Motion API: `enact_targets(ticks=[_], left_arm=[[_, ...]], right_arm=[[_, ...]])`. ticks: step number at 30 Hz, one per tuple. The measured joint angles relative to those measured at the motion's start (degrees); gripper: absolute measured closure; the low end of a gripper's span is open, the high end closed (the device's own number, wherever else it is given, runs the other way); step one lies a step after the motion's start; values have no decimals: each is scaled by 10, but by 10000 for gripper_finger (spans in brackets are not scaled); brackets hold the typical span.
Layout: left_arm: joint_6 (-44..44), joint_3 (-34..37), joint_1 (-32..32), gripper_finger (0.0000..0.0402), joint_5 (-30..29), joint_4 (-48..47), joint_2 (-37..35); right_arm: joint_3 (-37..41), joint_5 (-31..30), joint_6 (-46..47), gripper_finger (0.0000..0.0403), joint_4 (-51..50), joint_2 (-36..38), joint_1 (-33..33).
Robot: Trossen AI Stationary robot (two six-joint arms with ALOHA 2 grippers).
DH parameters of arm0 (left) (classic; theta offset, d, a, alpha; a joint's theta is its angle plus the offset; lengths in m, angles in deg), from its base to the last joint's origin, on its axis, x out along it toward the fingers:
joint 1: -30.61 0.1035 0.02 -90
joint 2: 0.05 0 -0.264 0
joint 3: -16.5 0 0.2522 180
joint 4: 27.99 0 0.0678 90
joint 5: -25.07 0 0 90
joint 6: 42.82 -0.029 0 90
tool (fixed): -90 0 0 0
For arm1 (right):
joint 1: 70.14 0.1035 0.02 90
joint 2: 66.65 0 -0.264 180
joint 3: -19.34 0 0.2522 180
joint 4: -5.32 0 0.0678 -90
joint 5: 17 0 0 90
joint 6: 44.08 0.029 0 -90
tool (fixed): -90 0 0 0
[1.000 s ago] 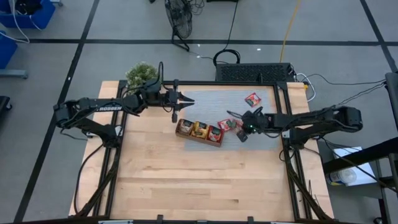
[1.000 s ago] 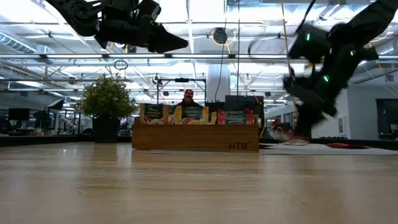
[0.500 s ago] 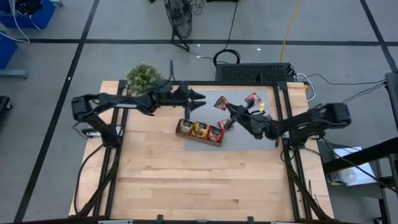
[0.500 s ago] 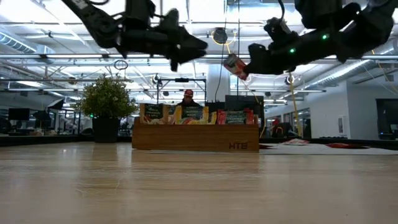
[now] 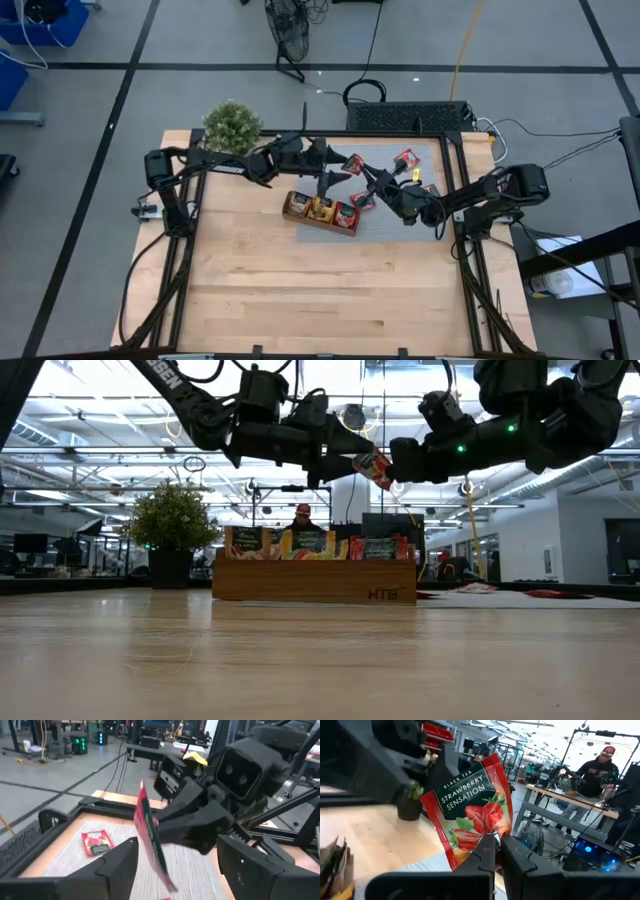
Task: Pick & Place Tea
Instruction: Put the red tea bag into the right section of the wooden organizer
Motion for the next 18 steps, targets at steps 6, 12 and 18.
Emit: enact_targets(ticks=[6, 12, 18], left_arm=[[-6, 0, 9, 181, 0, -3, 0], [-5, 0, 21, 266, -1, -27, 0], [-27, 1, 20, 371, 0, -22, 0]], right_arm=[[0, -25, -10, 400, 3, 0, 1], [0, -21, -25, 400, 36, 0, 15], [0, 4, -2, 399, 36, 0, 18]])
